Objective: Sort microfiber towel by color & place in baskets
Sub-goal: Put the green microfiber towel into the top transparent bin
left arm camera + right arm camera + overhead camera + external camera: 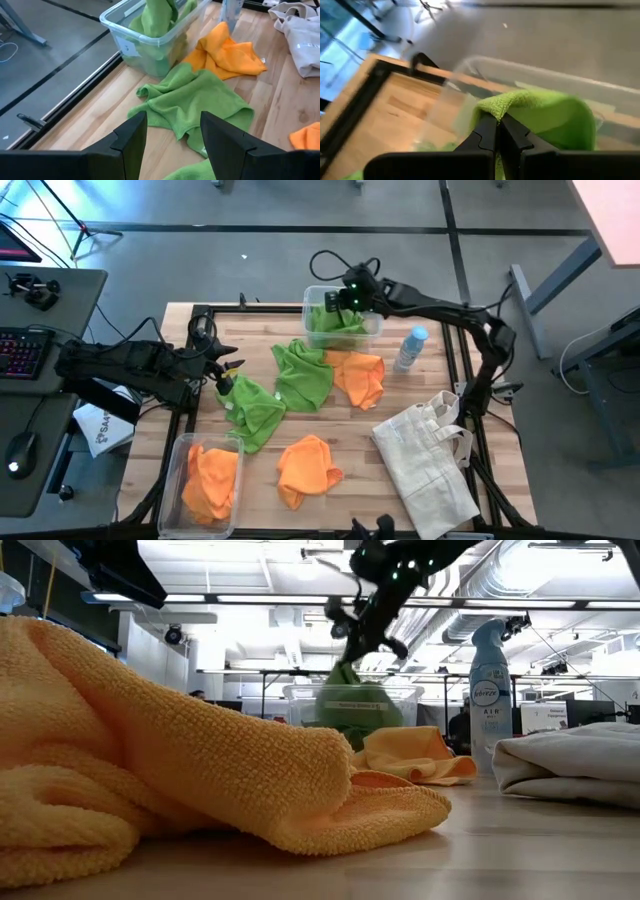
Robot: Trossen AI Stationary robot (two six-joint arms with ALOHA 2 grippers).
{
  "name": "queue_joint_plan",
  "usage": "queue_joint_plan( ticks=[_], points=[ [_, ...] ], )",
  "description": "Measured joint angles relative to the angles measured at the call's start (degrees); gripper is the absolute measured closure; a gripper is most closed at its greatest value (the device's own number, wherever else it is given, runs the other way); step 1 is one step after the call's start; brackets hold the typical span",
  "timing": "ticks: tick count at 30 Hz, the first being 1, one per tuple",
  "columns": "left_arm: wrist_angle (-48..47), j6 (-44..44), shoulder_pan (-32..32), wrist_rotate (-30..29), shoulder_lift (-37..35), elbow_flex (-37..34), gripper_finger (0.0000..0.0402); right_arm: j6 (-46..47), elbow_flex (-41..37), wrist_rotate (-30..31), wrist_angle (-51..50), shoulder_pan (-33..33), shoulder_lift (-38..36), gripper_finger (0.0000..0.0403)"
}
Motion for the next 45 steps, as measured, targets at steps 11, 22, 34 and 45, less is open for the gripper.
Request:
queue_joint_plan(
  ticks=[11,22,34,45],
  points=[
    [0.02,-0.91,-0.01,0.08,0.00,0.02,0.0230,1.91,0.00,-3.23,-2.06,-1.48,5.84,0.0403],
    [-0.02,-1.38,-0.01,0.27,0.00,0.02,0.0230,2.32,0.00,-4.15,-4.02,-1.58,11.09,0.0403],
    [-0.15,-1.36,-0.04,0.27,0.02,0.02,0.0230,4.35,0.00,-5.93,-5.71,-1.84,15.40,0.0403],
    [-0.22,-1.32,-0.04,0.88,0.00,0.02,0.0230,4.44,0.02,-7.04,-6.21,-1.87,16.77,0.0354]
  ],
)
